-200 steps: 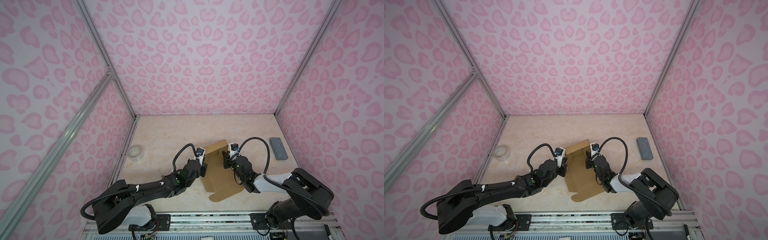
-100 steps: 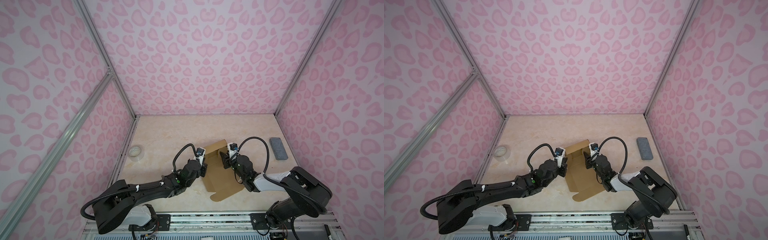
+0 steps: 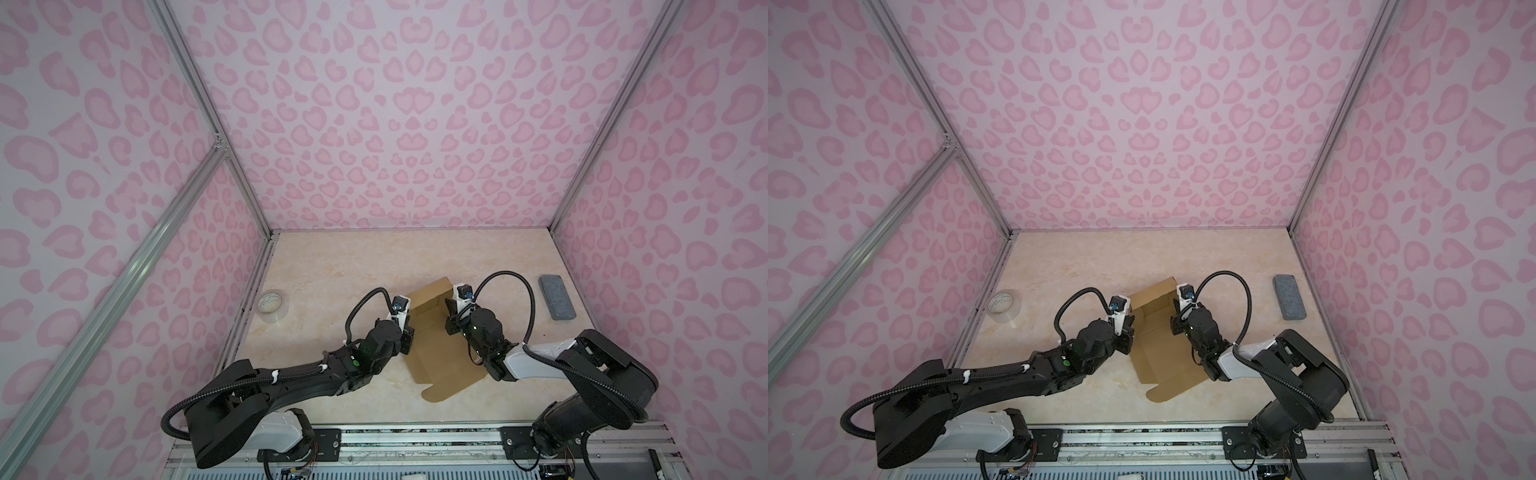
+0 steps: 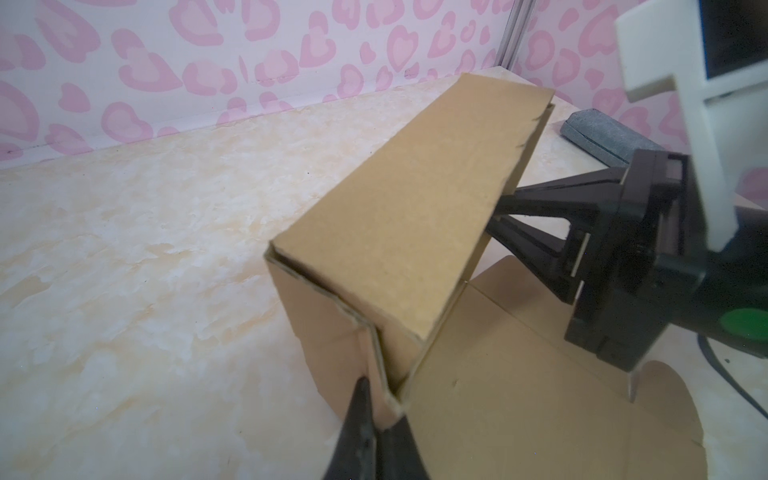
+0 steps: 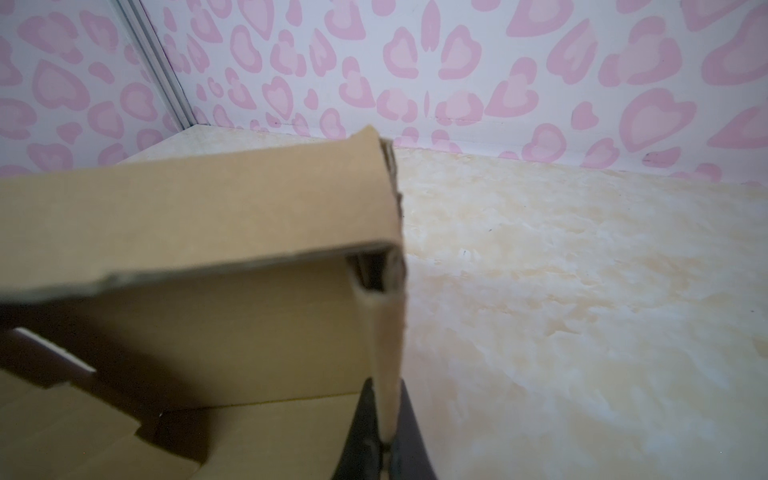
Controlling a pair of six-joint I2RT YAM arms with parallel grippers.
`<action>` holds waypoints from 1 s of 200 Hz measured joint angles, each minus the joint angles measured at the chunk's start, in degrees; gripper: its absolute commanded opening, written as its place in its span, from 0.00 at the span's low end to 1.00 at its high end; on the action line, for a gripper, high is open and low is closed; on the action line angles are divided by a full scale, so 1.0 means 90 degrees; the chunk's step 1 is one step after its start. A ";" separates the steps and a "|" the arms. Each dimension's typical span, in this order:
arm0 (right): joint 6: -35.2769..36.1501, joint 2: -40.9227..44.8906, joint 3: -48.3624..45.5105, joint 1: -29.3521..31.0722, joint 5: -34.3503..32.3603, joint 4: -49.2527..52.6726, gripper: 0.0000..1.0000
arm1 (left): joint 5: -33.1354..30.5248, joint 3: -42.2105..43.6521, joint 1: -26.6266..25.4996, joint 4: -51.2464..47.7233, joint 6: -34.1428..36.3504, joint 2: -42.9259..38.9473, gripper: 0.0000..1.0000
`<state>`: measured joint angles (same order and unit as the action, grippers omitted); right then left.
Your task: Fold the paper box
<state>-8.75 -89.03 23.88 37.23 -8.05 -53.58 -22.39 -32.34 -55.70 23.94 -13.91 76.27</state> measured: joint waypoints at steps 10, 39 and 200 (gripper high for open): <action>0.0027 0.0034 0.0000 0.0012 -0.0053 0.0027 0.00 | 0.0002 0.0002 0.0000 0.0007 0.0000 0.0000 0.02; 0.0049 0.0214 0.0046 0.0095 -0.0325 0.0289 0.00 | 0.0015 0.0005 0.0000 0.0022 0.0000 -0.0032 0.02; -0.1149 0.0729 0.0874 0.0685 -0.2302 0.2875 0.00 | 0.0158 -0.0121 -0.0005 -0.0036 -0.0151 -0.0017 0.02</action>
<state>-19.09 -82.48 31.75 43.40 -28.77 -27.70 -20.97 -33.43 -55.75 23.62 -15.27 76.12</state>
